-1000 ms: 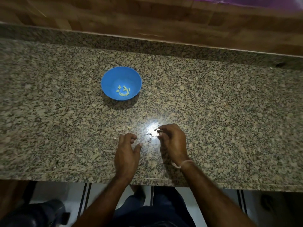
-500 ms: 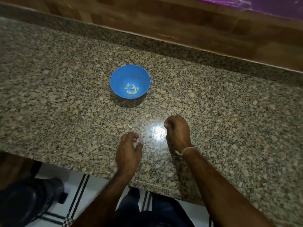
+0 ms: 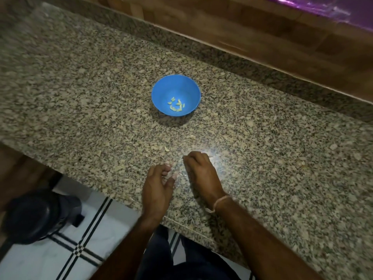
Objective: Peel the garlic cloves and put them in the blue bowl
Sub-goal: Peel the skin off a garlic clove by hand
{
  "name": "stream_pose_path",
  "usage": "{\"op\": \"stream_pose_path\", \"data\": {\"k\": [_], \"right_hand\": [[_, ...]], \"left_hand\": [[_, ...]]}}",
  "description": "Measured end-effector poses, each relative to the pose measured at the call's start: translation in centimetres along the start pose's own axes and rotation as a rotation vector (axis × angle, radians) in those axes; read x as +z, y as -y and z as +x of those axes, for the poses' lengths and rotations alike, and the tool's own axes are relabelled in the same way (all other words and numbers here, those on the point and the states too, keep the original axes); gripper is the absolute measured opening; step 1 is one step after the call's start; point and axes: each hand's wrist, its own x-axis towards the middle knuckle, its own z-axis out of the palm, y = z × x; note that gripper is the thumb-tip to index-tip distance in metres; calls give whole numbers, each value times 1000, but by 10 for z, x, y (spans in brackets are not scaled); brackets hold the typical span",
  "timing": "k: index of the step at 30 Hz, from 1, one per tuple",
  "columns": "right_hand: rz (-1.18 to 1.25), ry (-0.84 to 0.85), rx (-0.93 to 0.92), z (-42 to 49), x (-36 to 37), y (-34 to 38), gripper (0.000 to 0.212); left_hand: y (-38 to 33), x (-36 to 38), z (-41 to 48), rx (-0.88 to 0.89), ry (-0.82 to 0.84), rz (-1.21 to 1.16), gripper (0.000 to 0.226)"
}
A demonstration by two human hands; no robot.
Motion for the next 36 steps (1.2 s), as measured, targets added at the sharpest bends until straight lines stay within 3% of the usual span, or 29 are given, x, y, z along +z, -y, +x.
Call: {"op": "stream_pose_path", "data": {"k": [3, 6, 12, 16, 18, 20, 22, 25, 29, 31, 34, 36], "right_hand": [[150, -10, 120, -4, -8, -1, 42], [102, -77, 159, 39, -17, -12, 41], [-55, 64, -73, 42, -12, -9, 24], [47, 133, -53, -7, -6, -1, 46], [164, 75, 43, -20, -12, -1, 51], [286, -21, 234, -30, -26, 2, 37], [250, -19, 280, -38, -30, 6, 24], [205, -18, 248, -35, -27, 14, 15], [205, 28, 163, -17, -14, 21, 28], [256, 94, 195, -11, -11, 20, 19], [110, 157, 114, -8, -5, 6, 74], [62, 141, 55, -10, 0, 5, 71]], "left_hand": [[2, 2, -1, -19, -9, -6, 21], [1, 3, 0, -23, -22, -48, 20], [1, 2, -4, -58, -52, -83, 21], [1, 2, -6, -55, -66, -108, 23], [1, 1, -6, -53, -65, -112, 23], [0, 1, -7, -57, -64, -121, 24], [-2, 1, -7, -64, -57, -107, 24], [-4, 2, -6, -75, -51, -75, 24], [-4, 1, -5, -99, -43, -109, 23], [-2, -1, -3, -138, -37, -167, 21], [-1, -4, -2, -207, -39, -243, 20], [-3, -3, -1, -255, -44, -287, 18]]}}
